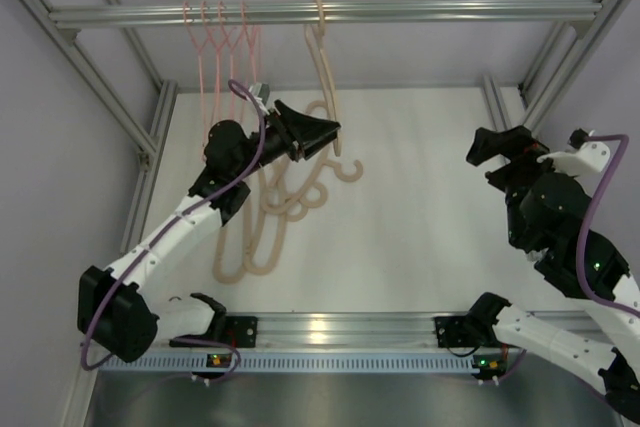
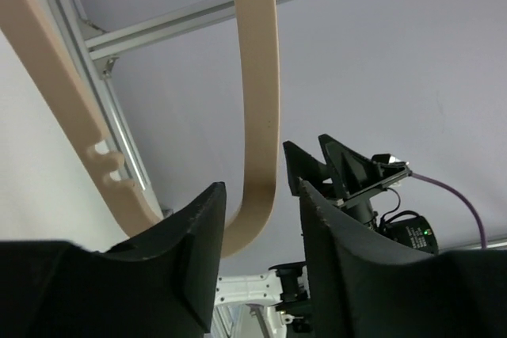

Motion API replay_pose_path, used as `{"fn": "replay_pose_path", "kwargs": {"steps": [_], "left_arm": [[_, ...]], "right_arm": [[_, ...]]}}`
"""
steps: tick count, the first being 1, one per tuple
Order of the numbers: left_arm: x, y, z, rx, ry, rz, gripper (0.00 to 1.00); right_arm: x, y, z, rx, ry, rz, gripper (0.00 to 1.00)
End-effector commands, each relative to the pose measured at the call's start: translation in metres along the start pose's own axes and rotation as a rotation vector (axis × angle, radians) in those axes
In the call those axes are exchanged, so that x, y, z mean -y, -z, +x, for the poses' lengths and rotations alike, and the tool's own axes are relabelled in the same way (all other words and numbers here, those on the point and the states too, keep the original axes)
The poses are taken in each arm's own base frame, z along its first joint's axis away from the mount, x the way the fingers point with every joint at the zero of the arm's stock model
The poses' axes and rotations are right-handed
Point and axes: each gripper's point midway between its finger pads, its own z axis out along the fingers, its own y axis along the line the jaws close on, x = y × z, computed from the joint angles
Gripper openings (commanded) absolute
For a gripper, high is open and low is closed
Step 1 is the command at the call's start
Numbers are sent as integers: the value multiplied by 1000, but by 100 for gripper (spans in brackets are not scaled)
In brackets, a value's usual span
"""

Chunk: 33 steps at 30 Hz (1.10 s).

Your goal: Organize the hangers

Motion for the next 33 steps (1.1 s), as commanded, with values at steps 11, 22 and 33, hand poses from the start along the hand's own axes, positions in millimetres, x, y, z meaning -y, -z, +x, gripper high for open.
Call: {"fn": "replay_pose_path", "kwargs": {"steps": [11, 22, 33], "left_arm": [[23, 41, 21, 16, -298, -100, 60], [-55, 103, 72, 129, -691, -570, 57], [-168, 99, 110, 122, -1030, -967, 61]], "right_arm": [[3, -10, 41, -63, 42, 18, 99], [15, -11, 56, -77, 72, 41, 99], [24, -11, 59, -76, 85, 50, 100]]}}
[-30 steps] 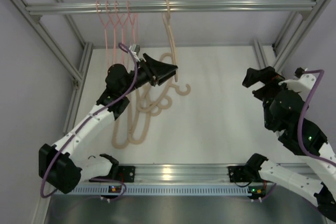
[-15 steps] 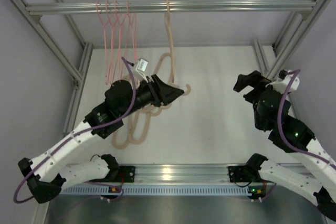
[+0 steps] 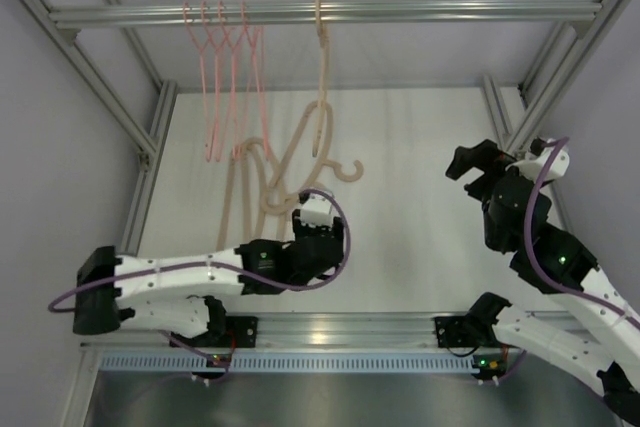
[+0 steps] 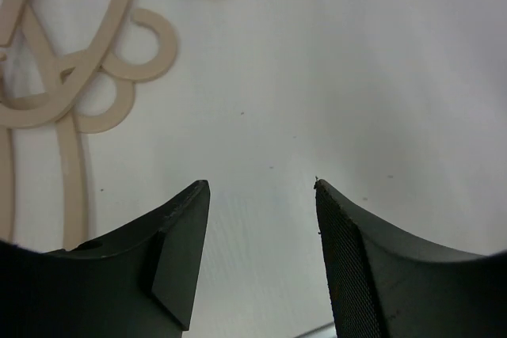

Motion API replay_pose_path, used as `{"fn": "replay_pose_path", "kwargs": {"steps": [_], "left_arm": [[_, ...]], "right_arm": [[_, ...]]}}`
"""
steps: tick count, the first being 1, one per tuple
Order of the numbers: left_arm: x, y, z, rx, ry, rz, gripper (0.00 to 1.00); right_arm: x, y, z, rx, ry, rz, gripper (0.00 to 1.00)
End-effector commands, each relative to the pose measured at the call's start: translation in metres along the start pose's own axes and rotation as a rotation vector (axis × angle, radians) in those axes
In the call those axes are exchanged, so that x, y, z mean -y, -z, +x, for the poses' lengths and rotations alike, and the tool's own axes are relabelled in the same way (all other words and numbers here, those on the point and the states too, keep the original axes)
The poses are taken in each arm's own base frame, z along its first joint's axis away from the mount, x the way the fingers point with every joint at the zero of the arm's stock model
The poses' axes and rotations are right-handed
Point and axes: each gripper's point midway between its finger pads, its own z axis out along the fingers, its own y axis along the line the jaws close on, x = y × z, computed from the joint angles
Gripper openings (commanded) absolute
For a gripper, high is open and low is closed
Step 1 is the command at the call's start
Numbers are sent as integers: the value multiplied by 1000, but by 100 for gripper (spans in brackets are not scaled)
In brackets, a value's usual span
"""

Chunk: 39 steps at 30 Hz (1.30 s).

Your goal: Organize the hangers

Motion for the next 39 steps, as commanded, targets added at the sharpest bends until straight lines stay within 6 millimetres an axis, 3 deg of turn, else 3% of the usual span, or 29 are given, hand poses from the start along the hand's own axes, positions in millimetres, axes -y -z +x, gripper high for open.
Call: {"fn": "replay_pose_path", "kwargs": {"steps": [1, 2, 4, 6, 13, 19, 28, 39], "left_arm": [[-25, -26, -8, 72, -115, -228, 61], [-31, -38, 6, 24, -181, -282, 61], [-40, -56, 6, -5, -198, -334, 61], [-49, -72, 19, -73, -219, -359, 60], [-99, -107, 11, -166, -211, -455, 61], [-121, -130, 7, -225, -200, -456, 62], [-141, -156, 19, -338, -175, -429, 62], [-157, -161, 36, -396, -144, -444, 62]], "right_arm": [[6, 1, -6, 16, -14, 8, 100], [6, 1, -6, 16, -13, 4, 99], [8, 3, -7, 19, -16, 2, 99], [10, 5, -8, 22, -18, -2, 99], [12, 6, -5, 17, -22, -8, 99], [11, 4, -1, 9, -19, -8, 99], [16, 6, -5, 23, -19, -1, 99], [22, 7, -7, 34, -15, 10, 99]]}}
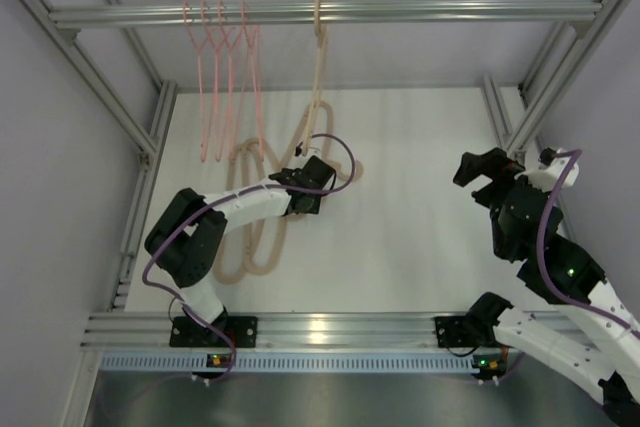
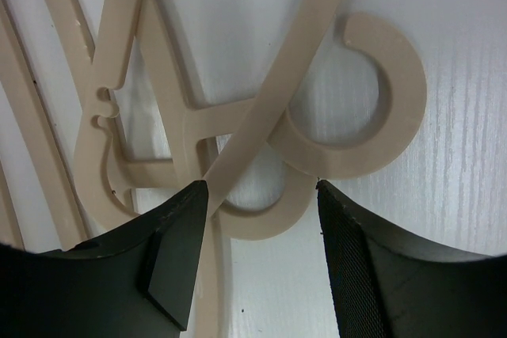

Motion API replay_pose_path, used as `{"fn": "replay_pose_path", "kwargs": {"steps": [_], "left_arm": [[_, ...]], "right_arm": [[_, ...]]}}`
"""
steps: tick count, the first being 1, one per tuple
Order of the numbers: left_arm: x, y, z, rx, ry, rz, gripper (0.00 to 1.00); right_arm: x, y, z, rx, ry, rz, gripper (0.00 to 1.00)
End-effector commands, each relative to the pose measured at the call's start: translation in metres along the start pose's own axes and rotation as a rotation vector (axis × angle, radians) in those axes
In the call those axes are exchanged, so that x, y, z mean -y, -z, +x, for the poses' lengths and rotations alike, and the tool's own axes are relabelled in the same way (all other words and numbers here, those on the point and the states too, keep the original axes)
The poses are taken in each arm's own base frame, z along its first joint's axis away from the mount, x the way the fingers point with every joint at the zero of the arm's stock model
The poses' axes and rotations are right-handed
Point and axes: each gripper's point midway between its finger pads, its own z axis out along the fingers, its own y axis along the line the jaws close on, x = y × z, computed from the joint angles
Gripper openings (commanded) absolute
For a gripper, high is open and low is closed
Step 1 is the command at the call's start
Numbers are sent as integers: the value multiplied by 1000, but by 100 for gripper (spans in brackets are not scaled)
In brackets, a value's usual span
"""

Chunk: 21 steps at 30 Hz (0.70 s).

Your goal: Organize the hangers

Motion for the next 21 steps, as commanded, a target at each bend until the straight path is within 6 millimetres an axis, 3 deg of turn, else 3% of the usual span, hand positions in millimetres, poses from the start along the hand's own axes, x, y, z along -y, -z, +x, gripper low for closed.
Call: {"fn": "replay_pose_path", "kwargs": {"steps": [1, 10, 21], "left_arm": [[2, -5, -9, 14, 25, 17, 63], [-5, -14, 0, -20, 85, 60, 62], [-9, 0, -23, 40, 80, 77, 61]], "right_arm": [[6, -1, -7, 23, 4, 22, 99], [7, -1, -6, 23, 5, 23, 99], [8, 0, -8, 27, 1, 26, 100]]}}
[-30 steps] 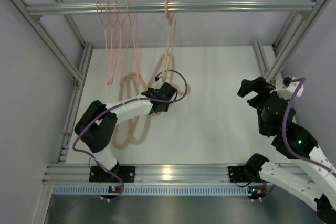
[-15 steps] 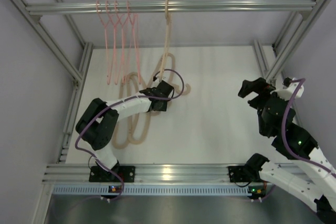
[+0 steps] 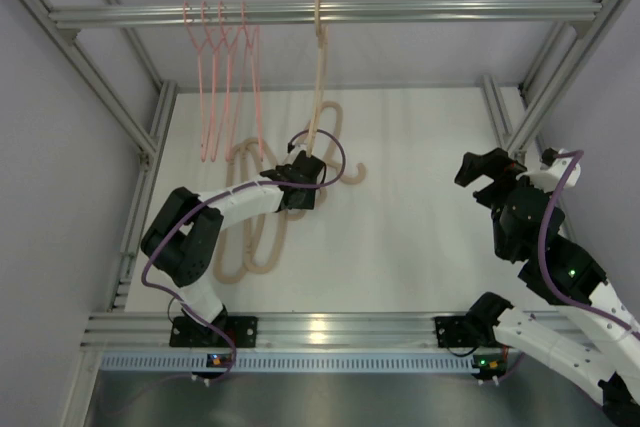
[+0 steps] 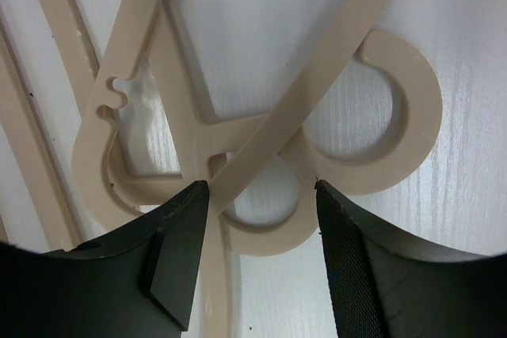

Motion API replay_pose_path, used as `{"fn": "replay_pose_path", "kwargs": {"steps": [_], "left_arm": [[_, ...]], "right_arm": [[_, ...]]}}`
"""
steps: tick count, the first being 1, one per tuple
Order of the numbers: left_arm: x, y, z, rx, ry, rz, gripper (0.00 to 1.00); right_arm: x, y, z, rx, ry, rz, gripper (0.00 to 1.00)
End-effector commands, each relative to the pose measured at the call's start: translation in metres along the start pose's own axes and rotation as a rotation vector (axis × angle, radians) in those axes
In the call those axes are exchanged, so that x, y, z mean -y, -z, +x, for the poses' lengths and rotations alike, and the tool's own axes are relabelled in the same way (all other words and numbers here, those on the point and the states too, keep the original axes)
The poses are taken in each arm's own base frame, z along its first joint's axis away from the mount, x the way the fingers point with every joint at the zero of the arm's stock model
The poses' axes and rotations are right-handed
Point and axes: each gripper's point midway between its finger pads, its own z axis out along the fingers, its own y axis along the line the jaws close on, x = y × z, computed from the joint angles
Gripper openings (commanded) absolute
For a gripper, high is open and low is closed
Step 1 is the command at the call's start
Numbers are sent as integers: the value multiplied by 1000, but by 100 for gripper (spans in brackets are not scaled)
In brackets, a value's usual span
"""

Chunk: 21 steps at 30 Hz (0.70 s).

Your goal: Organize the hangers

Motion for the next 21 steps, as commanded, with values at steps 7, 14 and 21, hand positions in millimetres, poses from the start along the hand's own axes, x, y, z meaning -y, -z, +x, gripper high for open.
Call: {"fn": "replay_pose_path", "kwargs": {"steps": [7, 14, 21], "left_arm": [[-1, 18, -38, 101, 2, 28, 61], [-4, 10, -37, 80, 11, 28, 61], [0, 3, -25, 31, 14, 66, 59]], "right_arm": [[6, -1, -6, 20, -3, 21, 99], [5, -1, -7, 21, 1, 22, 99], [5, -1, -9, 24, 0, 24, 99]]}}
